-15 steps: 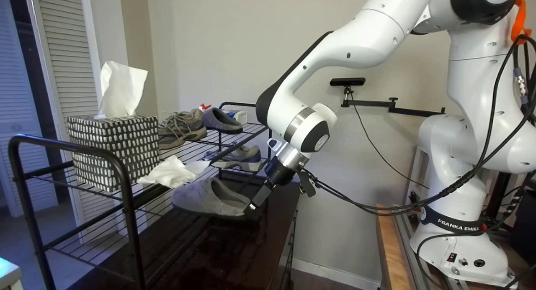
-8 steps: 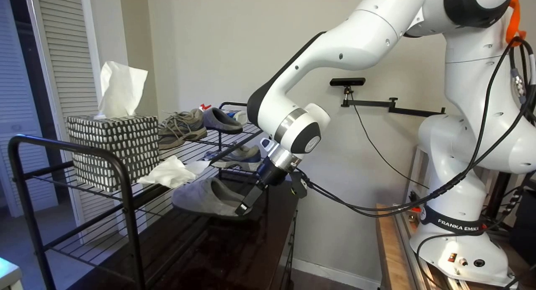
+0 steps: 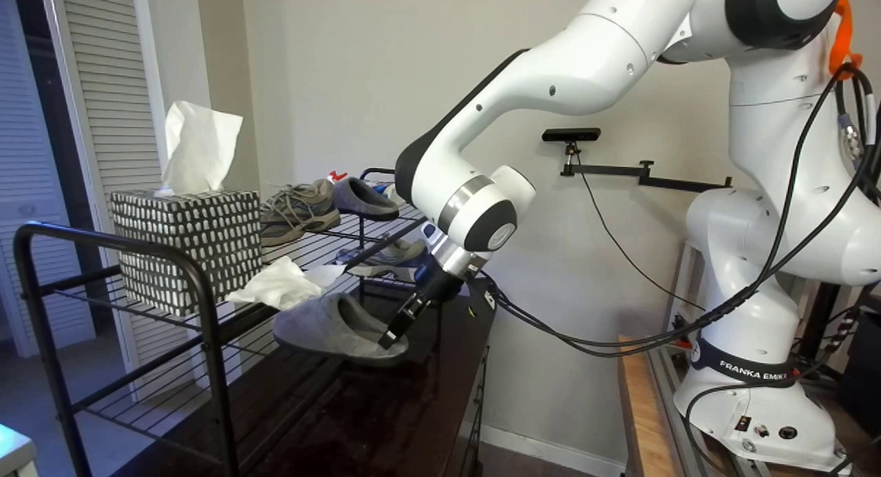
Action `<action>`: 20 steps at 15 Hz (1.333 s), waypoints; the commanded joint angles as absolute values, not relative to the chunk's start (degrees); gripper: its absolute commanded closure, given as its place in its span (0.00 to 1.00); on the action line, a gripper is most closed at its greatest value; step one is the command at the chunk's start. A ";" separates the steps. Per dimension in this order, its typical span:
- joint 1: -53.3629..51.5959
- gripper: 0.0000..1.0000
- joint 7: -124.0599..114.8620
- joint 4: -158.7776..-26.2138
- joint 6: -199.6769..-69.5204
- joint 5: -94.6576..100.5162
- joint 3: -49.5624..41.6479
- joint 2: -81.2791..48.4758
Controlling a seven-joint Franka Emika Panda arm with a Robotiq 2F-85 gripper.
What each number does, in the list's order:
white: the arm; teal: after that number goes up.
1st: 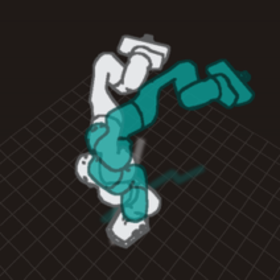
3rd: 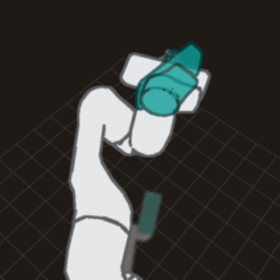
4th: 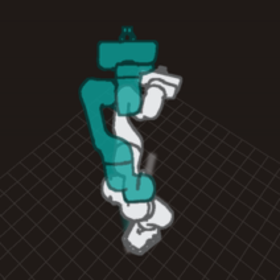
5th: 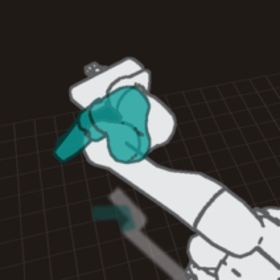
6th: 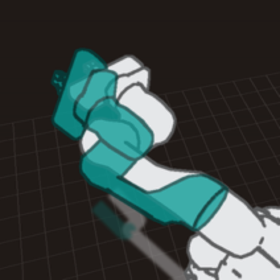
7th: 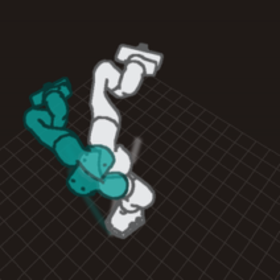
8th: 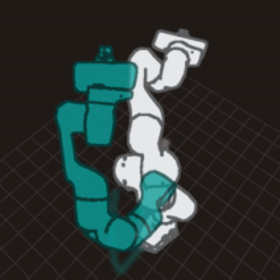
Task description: Remove the left grey house slipper from the topmost shelf and put it on the second shelf.
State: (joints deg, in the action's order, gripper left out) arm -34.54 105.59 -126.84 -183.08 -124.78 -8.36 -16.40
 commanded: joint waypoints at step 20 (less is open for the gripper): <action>-38.10 0.99 105.39 -117.74 -177.44 -140.48 -19.01 -20.50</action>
